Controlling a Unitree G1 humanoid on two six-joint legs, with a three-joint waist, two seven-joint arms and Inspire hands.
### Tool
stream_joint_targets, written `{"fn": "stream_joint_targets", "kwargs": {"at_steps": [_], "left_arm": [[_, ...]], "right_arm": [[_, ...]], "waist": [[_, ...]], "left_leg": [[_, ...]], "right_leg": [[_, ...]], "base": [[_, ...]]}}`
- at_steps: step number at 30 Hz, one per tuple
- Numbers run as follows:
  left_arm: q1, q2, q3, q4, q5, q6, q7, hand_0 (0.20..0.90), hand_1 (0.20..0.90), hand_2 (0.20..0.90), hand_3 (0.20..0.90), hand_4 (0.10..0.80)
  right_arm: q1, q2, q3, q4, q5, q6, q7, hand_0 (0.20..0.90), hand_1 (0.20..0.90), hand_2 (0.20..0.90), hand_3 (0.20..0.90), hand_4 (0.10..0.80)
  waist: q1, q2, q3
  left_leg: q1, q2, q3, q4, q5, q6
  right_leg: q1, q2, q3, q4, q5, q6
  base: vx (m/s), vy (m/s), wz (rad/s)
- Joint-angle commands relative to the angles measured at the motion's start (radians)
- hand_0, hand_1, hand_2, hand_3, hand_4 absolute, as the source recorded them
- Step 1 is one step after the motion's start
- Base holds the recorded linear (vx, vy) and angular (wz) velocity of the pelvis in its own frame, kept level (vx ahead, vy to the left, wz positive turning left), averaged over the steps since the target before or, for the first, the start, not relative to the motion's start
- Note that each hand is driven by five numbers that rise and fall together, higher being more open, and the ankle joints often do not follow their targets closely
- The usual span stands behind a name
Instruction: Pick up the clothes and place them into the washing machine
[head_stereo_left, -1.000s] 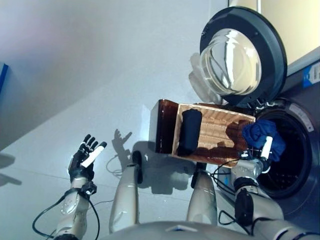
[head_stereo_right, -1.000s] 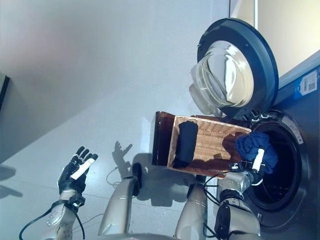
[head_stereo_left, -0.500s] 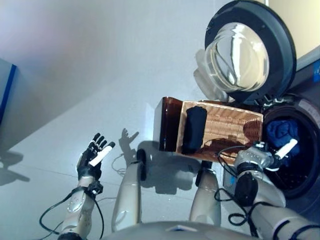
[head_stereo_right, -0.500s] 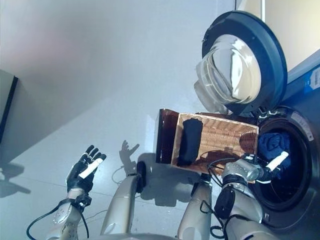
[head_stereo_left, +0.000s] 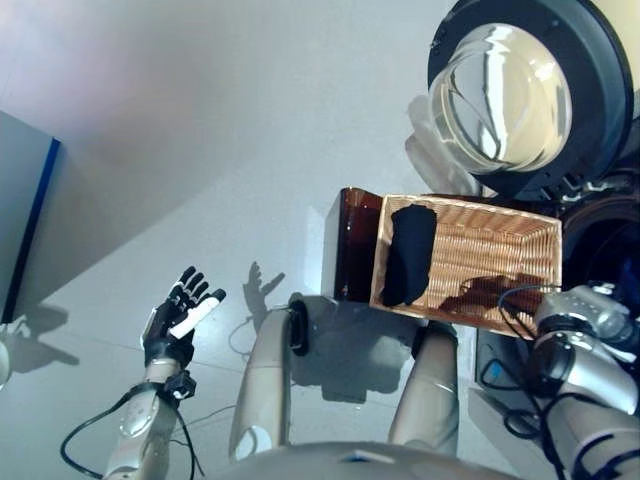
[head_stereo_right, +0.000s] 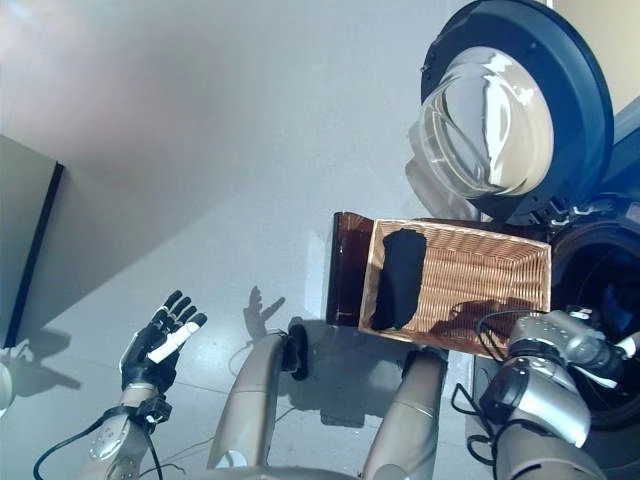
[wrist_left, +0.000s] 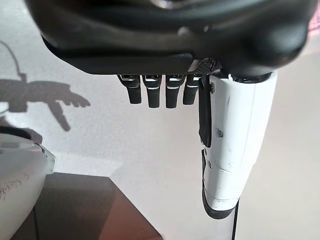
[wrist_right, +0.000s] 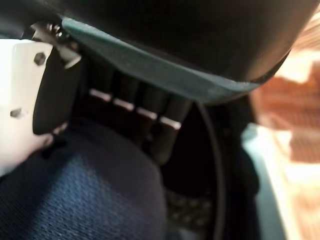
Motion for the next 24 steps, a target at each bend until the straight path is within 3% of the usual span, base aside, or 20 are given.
{"fn": "stream_joint_targets", "kwargs": {"at_steps": [1, 6, 13, 22, 24], "left_arm": [[0.007, 0.046, 0.027, -0.08, -0.022, -0.088, -0.007, 0.9, 0.9, 0.9, 0.9, 0.8], [0.007, 0.05, 0.025, -0.077, -0.029, -0.094, 0.01, 0.9, 0.9, 0.9, 0.9, 0.8], [0.001, 0.063, 0.048, -0.095, -0.043, -0.094, 0.023, 0.9, 0.9, 0.9, 0.9, 0.8], [0.01, 0.064, 0.075, -0.099, -0.051, -0.101, 0.021, 0.9, 0.9, 0.9, 0.9, 0.8], [0.01, 0.064, 0.079, -0.096, -0.051, -0.101, 0.019, 0.9, 0.9, 0.9, 0.9, 0.8]], "right_arm": [[-0.01, -0.172, 0.04, 0.014, -0.085, -0.067, -0.004, 0.2, 0.2, 0.2, 0.2, 0.3], [-0.015, -0.209, 0.038, 0.07, -0.072, -0.078, -0.039, 0.2, 0.2, 0.2, 0.2, 0.3], [-0.036, -0.221, 0.058, 0.092, -0.05, -0.074, -0.05, 0.2, 0.2, 0.2, 0.2, 0.3], [-0.061, -0.211, 0.12, 0.068, -0.093, -0.028, -0.021, 0.2, 0.2, 0.2, 0.2, 0.3], [-0.06, -0.199, 0.123, 0.054, -0.098, -0.032, -0.01, 0.2, 0.2, 0.2, 0.2, 0.3]], "waist": [[-0.005, 0.023, -0.036], [-0.007, 0.02, -0.041], [-0.019, -0.002, -0.054], [-0.014, -0.008, -0.059], [-0.016, -0.011, -0.053]], "left_leg": [[0.025, 0.075, -0.076, -0.077, 0.072, -0.127], [0.013, 0.082, -0.063, -0.039, 0.032, -0.126], [-0.002, 0.081, -0.058, -0.048, 0.053, -0.122], [-0.009, 0.088, -0.054, -0.007, 0.019, -0.122], [-0.017, 0.086, -0.055, -0.008, 0.04, -0.121]], "right_leg": [[-0.035, 0.004, 0.038, 0.045, 0.001, -0.053], [-0.066, 0.005, 0.045, 0.081, -0.027, -0.054], [-0.087, 0.017, 0.057, 0.07, -0.003, -0.061], [-0.095, 0.021, 0.058, 0.116, -0.037, -0.064], [-0.103, 0.026, 0.061, 0.109, -0.018, -0.067]], "base": [[0.065, 0.051, -0.03], [0.018, 0.026, -0.02], [-0.012, 0.002, -0.05], [-0.02, -0.005, 0.0], [-0.051, -0.002, -0.02]]}}
